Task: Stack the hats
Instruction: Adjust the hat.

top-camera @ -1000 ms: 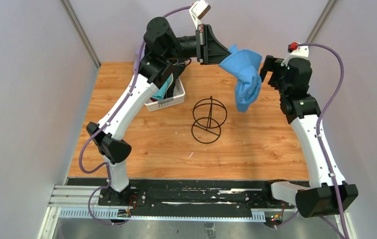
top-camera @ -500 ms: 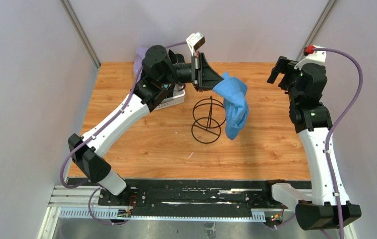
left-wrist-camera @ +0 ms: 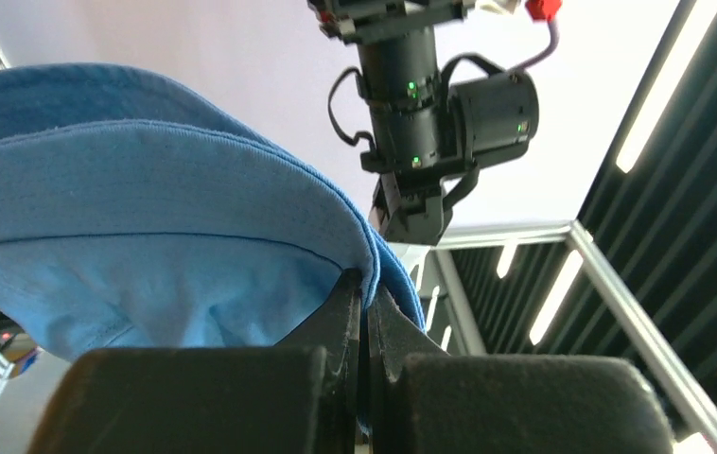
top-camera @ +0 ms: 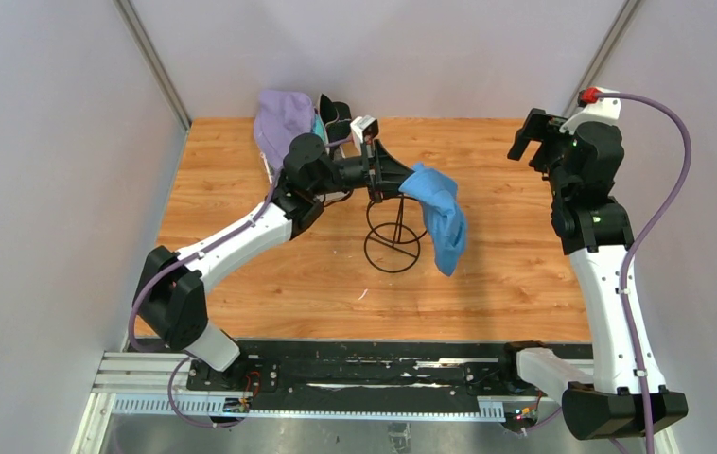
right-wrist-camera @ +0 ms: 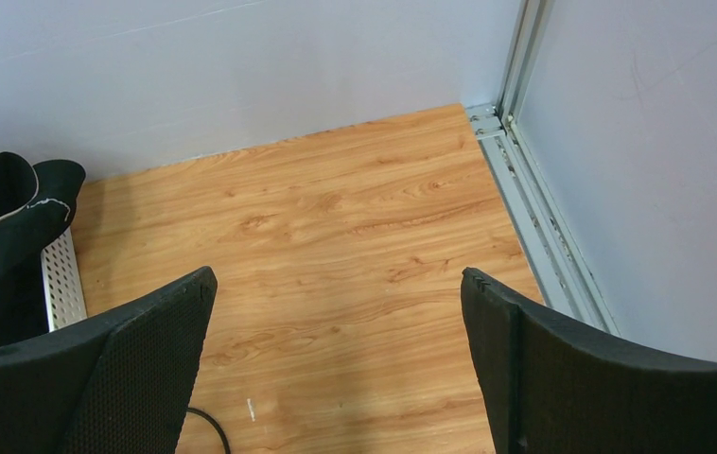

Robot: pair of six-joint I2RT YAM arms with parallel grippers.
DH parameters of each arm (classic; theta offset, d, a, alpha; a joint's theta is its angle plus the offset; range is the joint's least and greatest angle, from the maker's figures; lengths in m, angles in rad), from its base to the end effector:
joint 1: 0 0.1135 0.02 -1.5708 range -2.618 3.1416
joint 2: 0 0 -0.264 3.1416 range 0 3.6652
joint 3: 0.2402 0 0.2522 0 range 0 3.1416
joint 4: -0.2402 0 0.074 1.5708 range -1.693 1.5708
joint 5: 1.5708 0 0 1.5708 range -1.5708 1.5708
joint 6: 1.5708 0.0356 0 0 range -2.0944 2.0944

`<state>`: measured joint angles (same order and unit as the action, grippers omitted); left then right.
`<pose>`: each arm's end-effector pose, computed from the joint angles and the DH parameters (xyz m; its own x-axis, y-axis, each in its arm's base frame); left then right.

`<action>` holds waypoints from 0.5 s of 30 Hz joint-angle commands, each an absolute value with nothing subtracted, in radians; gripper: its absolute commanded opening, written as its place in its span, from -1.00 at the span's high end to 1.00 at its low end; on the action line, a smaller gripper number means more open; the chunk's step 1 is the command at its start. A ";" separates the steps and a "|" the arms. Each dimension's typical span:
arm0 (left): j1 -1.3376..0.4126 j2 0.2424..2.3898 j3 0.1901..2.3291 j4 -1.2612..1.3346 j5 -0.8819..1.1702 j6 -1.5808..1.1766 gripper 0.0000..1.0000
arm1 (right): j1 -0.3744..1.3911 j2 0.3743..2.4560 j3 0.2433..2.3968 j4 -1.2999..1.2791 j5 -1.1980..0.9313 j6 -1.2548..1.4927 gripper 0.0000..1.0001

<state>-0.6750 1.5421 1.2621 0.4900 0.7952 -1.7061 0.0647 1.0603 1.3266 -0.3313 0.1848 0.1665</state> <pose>0.2661 -0.2455 0.3880 -0.9957 -0.0916 -0.0156 0.0287 -0.1439 -0.9892 0.2203 0.0077 0.4591 -0.0441 0.1604 -0.9861 0.1285 0.9797 0.1536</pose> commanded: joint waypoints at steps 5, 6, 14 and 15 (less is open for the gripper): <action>-0.622 1.383 1.099 0.621 0.625 -1.868 1.00 | 0.049 1.064 1.318 -0.338 0.149 0.184 -0.98; -0.614 1.361 1.085 0.601 0.612 -1.862 1.00 | 0.049 1.064 1.318 -0.338 0.149 0.183 -0.98; -0.594 1.231 1.021 0.442 0.542 -1.852 1.00 | 0.049 1.070 1.317 -0.337 0.127 0.191 -0.98; -0.594 1.231 1.006 0.443 0.544 -1.862 1.00 | 0.049 1.070 1.317 -0.335 0.124 0.193 -0.98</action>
